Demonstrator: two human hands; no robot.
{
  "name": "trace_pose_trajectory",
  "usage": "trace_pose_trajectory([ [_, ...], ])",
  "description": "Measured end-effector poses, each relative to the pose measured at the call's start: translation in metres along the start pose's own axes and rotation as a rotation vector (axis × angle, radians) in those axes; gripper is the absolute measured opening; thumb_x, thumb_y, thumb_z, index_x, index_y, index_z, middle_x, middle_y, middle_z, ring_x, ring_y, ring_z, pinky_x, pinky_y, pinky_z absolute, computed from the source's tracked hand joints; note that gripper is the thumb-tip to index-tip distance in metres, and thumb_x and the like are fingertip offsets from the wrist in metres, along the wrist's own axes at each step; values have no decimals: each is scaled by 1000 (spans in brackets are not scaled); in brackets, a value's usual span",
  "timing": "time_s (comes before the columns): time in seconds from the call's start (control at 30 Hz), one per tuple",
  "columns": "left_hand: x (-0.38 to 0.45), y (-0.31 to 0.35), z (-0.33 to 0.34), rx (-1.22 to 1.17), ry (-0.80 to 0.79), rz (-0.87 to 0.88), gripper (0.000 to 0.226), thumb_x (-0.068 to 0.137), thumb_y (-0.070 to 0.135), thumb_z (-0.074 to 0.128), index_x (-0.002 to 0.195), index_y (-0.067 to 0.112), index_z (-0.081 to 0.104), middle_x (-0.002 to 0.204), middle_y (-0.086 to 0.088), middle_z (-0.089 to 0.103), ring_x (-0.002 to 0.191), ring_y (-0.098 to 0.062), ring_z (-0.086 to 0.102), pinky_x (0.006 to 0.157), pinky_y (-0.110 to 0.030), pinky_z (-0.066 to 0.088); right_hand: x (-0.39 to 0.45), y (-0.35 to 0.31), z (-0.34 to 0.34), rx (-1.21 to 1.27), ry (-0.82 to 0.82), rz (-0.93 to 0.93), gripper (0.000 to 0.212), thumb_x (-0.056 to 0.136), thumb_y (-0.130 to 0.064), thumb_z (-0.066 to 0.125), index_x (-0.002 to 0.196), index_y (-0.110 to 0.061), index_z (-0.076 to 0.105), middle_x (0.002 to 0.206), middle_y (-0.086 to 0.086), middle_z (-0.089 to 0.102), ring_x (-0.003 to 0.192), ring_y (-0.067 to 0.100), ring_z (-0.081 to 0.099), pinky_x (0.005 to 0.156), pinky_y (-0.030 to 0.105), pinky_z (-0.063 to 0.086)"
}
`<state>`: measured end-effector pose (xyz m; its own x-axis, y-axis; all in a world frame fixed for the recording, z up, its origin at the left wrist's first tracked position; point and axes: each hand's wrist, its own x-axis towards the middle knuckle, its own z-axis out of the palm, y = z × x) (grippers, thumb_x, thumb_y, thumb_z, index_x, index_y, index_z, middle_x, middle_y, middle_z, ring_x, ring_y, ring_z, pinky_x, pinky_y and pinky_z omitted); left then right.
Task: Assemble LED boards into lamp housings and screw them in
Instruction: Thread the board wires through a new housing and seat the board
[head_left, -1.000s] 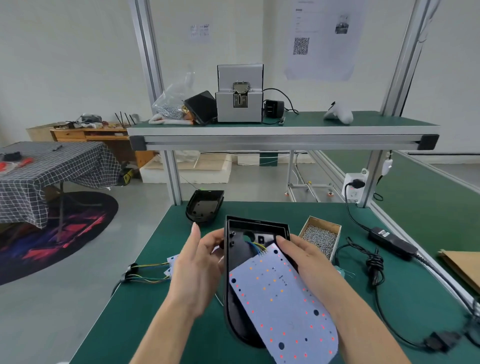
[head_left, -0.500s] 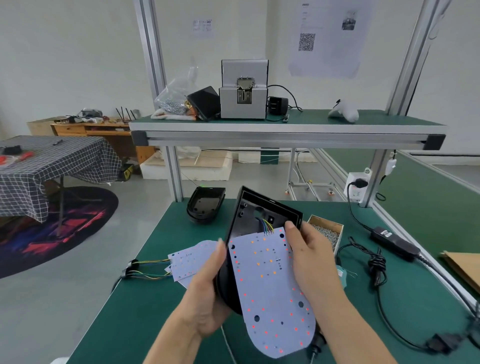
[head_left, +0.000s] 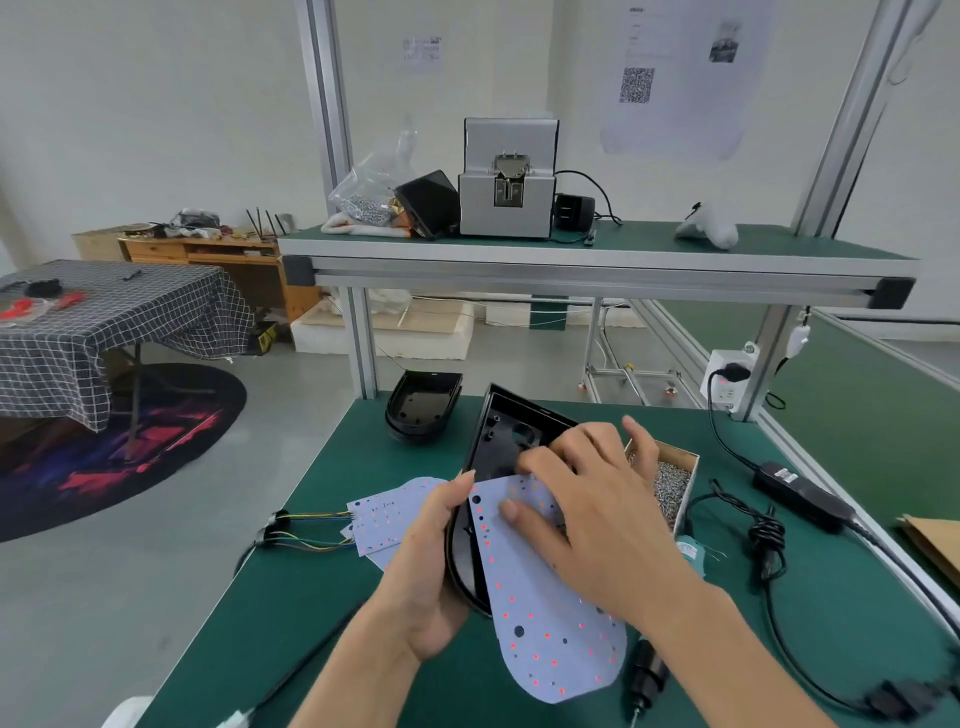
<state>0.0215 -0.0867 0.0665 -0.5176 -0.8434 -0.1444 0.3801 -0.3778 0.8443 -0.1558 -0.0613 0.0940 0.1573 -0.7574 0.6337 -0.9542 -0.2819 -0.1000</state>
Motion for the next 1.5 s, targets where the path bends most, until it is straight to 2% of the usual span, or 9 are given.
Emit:
trace_pose_trajectory([
  [0.13,2,-1,-2,-27,-26,20,74,53,58,92,112,15,80,112,-11,78,94,-24,76,71,-33,60,9,0,-1,190,18,83,32,93,-62,53,95,-31,58,93,-12,47,103,17,45,118,57,20],
  [0.23,5,-5,-1,-55,-42,43,68,51,57,92,105,18,81,105,-7,78,89,-22,75,69,-33,59,16,-4,-4,242,80,139,25,94,-56,53,89,-31,57,92,-15,50,98,16,46,106,48,30],
  [0.33,7,-9,-1,-61,-43,61,61,49,57,93,96,21,82,99,-4,79,85,-21,75,71,-32,59,21,-5,-6,311,114,218,21,93,-56,53,88,-36,54,92,-17,51,97,13,46,99,41,28],
  [0.7,0,-23,5,-76,10,95,69,61,58,90,115,17,80,126,-10,74,111,-25,73,84,-35,60,33,-8,-4,342,268,386,20,95,-50,59,92,-31,53,95,-10,53,96,16,45,91,40,29],
  [1.0,-5,-18,6,-72,3,89,80,58,54,93,125,15,74,130,-13,71,113,-29,72,86,-38,60,20,-12,3,15,330,209,29,101,-49,52,93,-21,55,92,-4,51,88,25,46,87,43,30],
  [1.1,-10,-15,7,12,-73,145,73,77,33,88,142,18,59,139,-17,65,126,-37,64,99,-46,56,15,-12,6,-71,343,184,27,101,-46,51,92,-21,53,91,-2,49,87,27,45,85,43,29],
  [1.17,-11,-17,8,73,-120,188,60,85,13,79,140,21,59,140,-18,64,127,-39,62,101,-46,56,11,-10,7,-93,337,165,26,101,-45,51,92,-20,54,92,-1,49,88,28,45,84,43,30],
  [1.37,-13,-24,10,62,-93,229,50,88,0,68,134,18,62,136,-22,65,122,-41,64,99,-49,56,3,6,3,111,304,148,29,97,-46,60,98,-16,60,106,2,49,97,28,46,81,46,42],
  [1.5,-12,-28,12,72,-79,245,48,90,3,66,134,22,63,135,-19,66,122,-40,65,96,-45,57,-2,7,-1,378,198,189,35,100,-37,65,128,-17,58,122,-2,52,111,19,56,94,38,47],
])
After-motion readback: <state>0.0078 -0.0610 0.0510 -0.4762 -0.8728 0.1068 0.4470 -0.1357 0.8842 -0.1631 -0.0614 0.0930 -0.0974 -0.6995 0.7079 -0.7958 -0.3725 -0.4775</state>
